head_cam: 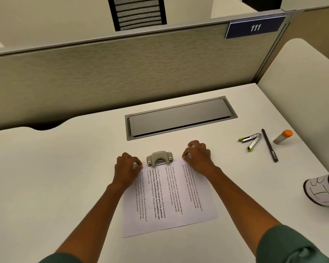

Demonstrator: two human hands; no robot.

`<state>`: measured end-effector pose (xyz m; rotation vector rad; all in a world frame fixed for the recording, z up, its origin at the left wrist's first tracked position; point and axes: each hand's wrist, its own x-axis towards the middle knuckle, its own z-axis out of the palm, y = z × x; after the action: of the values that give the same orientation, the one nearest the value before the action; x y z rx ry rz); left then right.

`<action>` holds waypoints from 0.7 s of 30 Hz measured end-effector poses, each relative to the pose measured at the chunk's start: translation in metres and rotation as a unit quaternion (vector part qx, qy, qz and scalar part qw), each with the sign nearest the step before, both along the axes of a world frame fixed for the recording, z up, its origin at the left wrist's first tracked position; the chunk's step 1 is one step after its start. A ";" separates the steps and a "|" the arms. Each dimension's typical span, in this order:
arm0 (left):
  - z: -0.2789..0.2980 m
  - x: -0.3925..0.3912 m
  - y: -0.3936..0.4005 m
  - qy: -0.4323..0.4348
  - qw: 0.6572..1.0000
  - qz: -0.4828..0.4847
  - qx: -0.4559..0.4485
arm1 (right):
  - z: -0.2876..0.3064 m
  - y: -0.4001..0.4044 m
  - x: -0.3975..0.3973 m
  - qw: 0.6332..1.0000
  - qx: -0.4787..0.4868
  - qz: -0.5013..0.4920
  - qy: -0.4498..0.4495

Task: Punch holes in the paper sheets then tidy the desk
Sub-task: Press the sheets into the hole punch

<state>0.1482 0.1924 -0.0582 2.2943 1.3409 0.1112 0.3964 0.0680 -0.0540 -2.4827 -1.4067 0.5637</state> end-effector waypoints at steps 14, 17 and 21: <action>0.005 -0.009 -0.010 0.013 0.999 -0.036 -0.011 | -0.006 -0.021 -0.013 1.000 0.006 0.005 0.018; 0.007 -0.013 -0.020 0.018 0.999 -0.036 -0.014 | -0.005 -0.029 -0.018 1.000 0.004 0.003 0.024; 0.008 -0.022 -0.035 0.023 0.999 -0.041 -0.004 | -0.003 -0.041 -0.025 1.000 0.004 0.001 0.030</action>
<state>0.1267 0.1571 -0.0502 2.3537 1.2651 0.0270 0.3712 0.0266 -0.0574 -2.4374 -1.3869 0.6260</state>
